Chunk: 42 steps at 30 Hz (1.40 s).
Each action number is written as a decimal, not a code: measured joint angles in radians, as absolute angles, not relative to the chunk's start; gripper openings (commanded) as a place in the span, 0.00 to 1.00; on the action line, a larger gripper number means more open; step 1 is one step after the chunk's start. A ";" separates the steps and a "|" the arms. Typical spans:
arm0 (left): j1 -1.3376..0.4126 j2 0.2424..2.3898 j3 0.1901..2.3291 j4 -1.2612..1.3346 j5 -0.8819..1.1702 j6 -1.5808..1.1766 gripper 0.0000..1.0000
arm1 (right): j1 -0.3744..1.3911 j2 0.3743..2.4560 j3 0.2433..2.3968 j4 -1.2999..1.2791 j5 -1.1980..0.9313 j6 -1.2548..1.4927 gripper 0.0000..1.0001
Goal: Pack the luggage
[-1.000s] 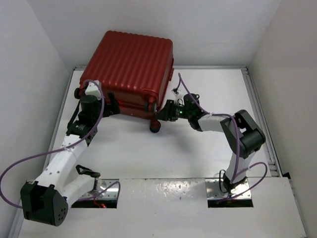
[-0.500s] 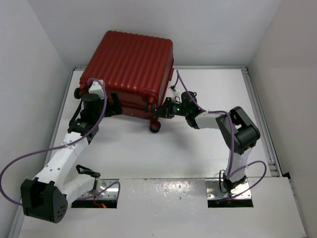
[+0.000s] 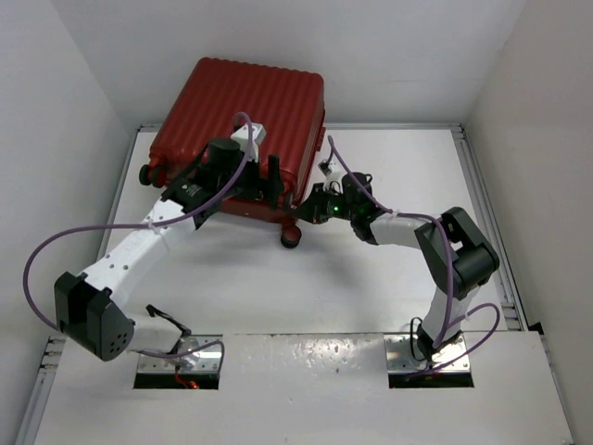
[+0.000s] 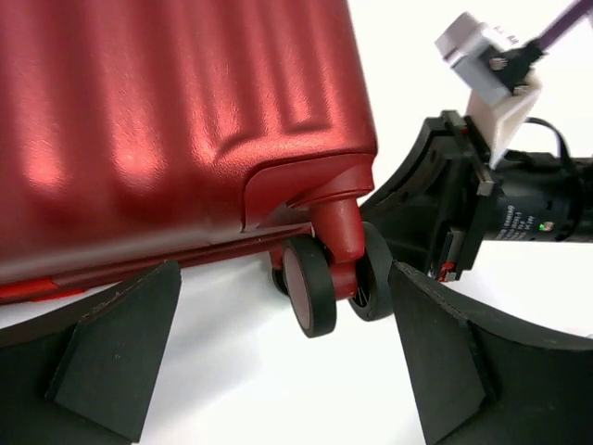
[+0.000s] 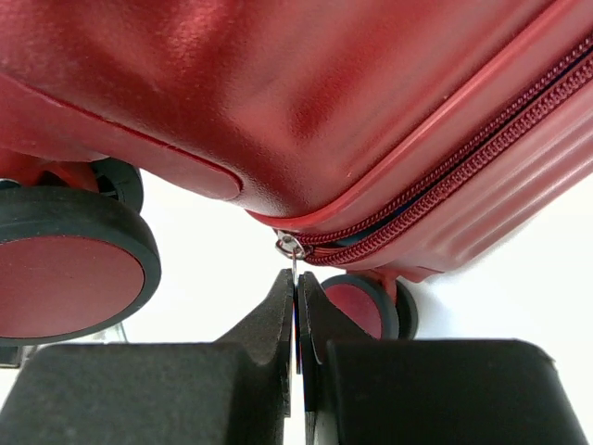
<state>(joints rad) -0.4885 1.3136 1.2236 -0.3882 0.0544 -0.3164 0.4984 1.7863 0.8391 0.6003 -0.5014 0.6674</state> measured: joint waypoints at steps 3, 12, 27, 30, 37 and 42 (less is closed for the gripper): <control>-0.500 1.360 1.267 -0.445 0.039 -0.347 1.00 | 0.500 1.786 0.842 0.597 -0.497 0.634 0.00; -0.609 1.474 1.338 -0.548 -0.062 -0.418 1.00 | 0.499 1.786 0.848 0.593 -0.497 0.609 0.00; -0.663 1.653 1.481 -0.596 -0.228 -0.474 0.81 | 0.472 1.786 0.847 0.593 -0.520 0.623 0.00; -0.660 1.695 1.492 -0.619 -0.241 -0.477 0.64 | 0.461 1.786 0.847 0.593 -0.525 0.626 0.00; -0.667 1.711 1.502 -0.621 -0.242 -0.479 0.07 | 0.453 1.786 0.845 0.597 -0.529 0.628 0.00; -0.666 1.705 1.499 -0.620 -0.219 -0.413 0.00 | 0.447 1.786 0.845 0.595 -0.536 0.610 0.00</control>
